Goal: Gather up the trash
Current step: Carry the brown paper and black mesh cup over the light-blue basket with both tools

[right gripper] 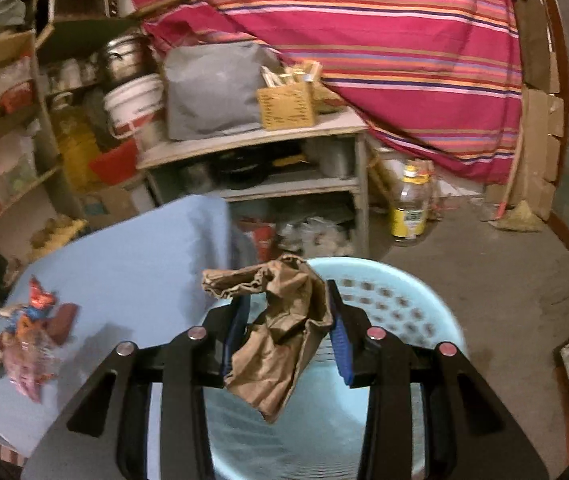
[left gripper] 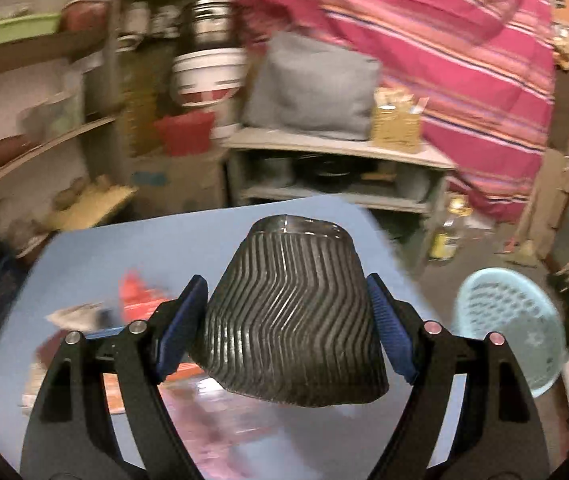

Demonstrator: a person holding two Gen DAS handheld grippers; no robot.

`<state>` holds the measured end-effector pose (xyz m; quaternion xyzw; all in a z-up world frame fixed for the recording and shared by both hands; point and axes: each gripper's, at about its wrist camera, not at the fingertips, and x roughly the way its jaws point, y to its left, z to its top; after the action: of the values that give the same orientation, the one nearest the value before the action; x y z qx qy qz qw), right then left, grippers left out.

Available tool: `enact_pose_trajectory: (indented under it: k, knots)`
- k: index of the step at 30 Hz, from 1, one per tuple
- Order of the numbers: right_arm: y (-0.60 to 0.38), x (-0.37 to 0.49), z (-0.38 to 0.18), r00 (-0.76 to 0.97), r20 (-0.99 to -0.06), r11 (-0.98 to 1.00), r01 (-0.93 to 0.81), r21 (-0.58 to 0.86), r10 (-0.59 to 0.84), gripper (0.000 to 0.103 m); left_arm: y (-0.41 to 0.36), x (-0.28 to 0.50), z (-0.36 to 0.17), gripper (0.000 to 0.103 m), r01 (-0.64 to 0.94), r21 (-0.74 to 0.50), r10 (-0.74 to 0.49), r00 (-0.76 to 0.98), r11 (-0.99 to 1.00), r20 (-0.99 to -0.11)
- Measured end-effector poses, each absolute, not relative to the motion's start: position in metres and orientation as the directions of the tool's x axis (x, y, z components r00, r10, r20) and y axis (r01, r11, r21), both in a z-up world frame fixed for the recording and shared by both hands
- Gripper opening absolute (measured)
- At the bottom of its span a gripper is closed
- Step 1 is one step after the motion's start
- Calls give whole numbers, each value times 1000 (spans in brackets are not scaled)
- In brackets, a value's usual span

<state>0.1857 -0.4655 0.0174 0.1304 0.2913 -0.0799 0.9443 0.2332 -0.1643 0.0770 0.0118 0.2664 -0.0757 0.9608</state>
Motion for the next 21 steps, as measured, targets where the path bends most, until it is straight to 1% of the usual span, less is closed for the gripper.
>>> enact_pose_trajectory:
  k: [5, 11, 13, 15, 21]
  knots:
    - [-504, 183, 5, 802, -593, 934, 266, 238, -77, 38, -261, 243, 58, 78, 299, -60, -285, 803, 952, -523]
    - [-527, 174, -4, 801, -590, 919, 302, 252, -102, 38, -358, 241, 27, 78, 429, -51, -386, 746, 902, -542]
    - [-532, 173, -6, 794, -594, 917, 322, 235, -127, 38, -376, 240, 18, 78, 452, -40, -397, 735, 891, -549]
    - [-540, 173, -8, 796, -592, 906, 335, 258, -126, 38, -392, 241, 9, 78, 466, -37, -404, 722, 884, -561]
    - [-549, 173, -13, 795, -592, 896, 351, 271, -132, 38, -394, 255, -1, 78, 455, -54, -401, 715, 889, -572]
